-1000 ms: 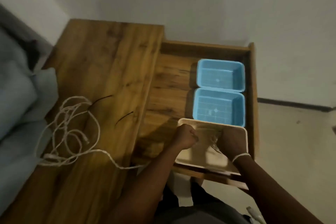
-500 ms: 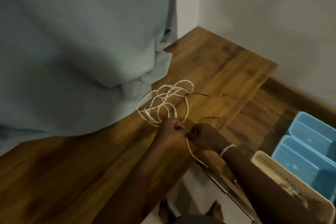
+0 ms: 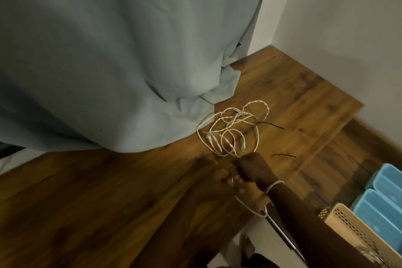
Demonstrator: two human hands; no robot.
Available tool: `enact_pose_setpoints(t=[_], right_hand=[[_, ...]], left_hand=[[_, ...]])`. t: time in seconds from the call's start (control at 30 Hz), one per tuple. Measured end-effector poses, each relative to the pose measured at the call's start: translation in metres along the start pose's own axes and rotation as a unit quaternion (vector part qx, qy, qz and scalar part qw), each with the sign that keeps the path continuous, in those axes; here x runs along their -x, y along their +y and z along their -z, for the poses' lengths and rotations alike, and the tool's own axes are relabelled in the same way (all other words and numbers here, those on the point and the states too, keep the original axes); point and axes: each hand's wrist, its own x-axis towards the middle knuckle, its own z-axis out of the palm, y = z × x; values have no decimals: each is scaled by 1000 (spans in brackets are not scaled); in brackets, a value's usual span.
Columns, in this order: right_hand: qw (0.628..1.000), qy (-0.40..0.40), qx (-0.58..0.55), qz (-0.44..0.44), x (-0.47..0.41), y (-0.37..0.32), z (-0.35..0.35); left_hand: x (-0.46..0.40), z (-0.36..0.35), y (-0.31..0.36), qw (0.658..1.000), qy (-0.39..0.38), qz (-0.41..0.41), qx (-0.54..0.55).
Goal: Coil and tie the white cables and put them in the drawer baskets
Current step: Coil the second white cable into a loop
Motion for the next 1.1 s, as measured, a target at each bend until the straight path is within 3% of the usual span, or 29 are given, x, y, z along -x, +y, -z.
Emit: enact_pose_setpoints(t=[0.1,0.2,0.37,0.5,0.57,0.6,0.67,0.73,0.83,0.87,1.0,1.1], right_hand=[[989,-15,-147,-7,-4,-45,21],[969,-40,-245,-5,-16,-73,43],[939,-43,-342,8,-39,-89,68],[946,-26,-320,41,-45,-98,86],[975,61,-156,148,-48,-97,96],[967,134,-26,217,-50,-97,102],[904,237,120,334,-45,-105,110],[876,197,93,429,-32,-114,117],[882,-25,70,465,-29,-124,128],[874,-59,69,477,-32,-125,130],[853,3,-23,522,-46,-136,138],[850,49,-74,520,-45,-143,145]], left_hand=[[2,2,14,989,55,-56,123],[8,19,32,968,96,-44,229],[18,56,51,965,128,-89,213],[23,72,78,963,104,-138,209],[26,75,97,959,93,-170,204],[25,76,105,958,100,-182,200],[22,78,121,951,124,-193,209],[19,79,139,939,144,-199,242],[15,88,165,928,172,-215,252],[15,91,174,923,182,-227,251],[13,94,209,905,200,-254,276],[11,93,229,918,205,-297,162]])
